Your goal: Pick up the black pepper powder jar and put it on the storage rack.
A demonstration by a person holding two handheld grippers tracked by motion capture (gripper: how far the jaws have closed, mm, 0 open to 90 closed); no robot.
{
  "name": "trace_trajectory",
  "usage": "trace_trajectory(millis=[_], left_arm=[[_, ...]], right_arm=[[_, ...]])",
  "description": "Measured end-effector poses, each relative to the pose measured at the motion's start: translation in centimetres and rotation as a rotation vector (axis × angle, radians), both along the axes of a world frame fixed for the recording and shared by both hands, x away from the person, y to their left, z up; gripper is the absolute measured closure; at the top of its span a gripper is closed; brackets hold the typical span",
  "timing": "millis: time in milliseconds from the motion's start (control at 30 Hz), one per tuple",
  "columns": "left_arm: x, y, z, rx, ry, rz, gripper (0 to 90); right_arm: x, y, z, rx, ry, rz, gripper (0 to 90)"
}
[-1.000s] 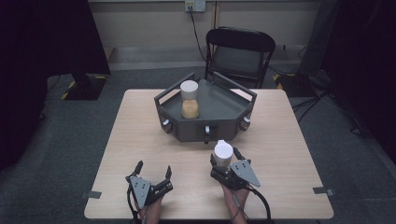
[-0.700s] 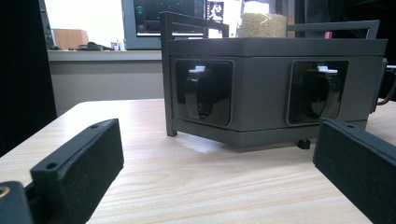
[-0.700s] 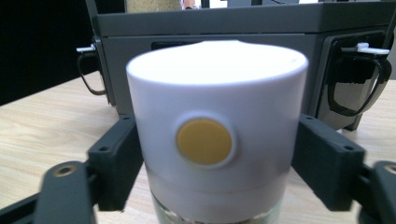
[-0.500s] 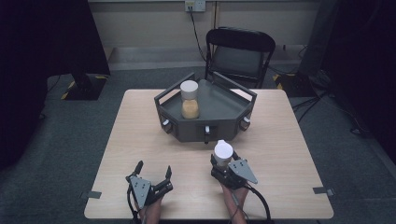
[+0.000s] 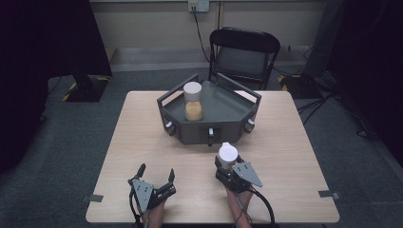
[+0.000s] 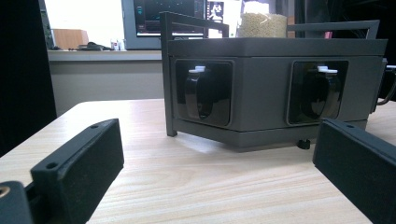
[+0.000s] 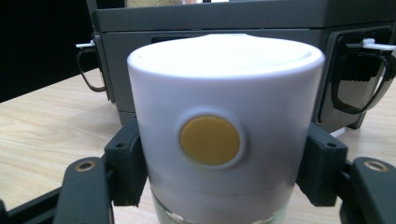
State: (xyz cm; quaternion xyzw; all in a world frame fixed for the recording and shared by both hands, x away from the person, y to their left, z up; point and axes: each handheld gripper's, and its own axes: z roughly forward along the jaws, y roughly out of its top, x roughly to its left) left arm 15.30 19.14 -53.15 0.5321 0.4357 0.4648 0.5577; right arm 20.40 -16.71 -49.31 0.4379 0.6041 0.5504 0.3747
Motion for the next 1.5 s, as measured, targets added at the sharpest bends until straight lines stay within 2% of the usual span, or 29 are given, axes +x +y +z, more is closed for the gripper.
trace_trajectory(millis=[267, 500, 933, 1500], left_arm=[[0.0, 0.0, 0.0, 0.000, 0.000, 0.000, 1.3], [0.0, 0.0, 0.0, 0.000, 0.001, 0.000, 1.3], [0.0, 0.0, 0.0, 0.000, 0.000, 0.000, 1.3], [0.0, 0.0, 0.0, 0.000, 0.000, 0.000, 1.3]], right_arm=[[-0.2, 0.0, 0.3, -0.004, -0.002, 0.001, 30.3], [-0.4, 0.0, 1.3, -0.035, -0.017, 0.016, 30.4], [-0.4, -0.4, 2.0, -0.029, -0.008, 0.036, 30.4], [0.1, -1.6, 3.6, -0.037, -0.031, 0.080, 30.4]])
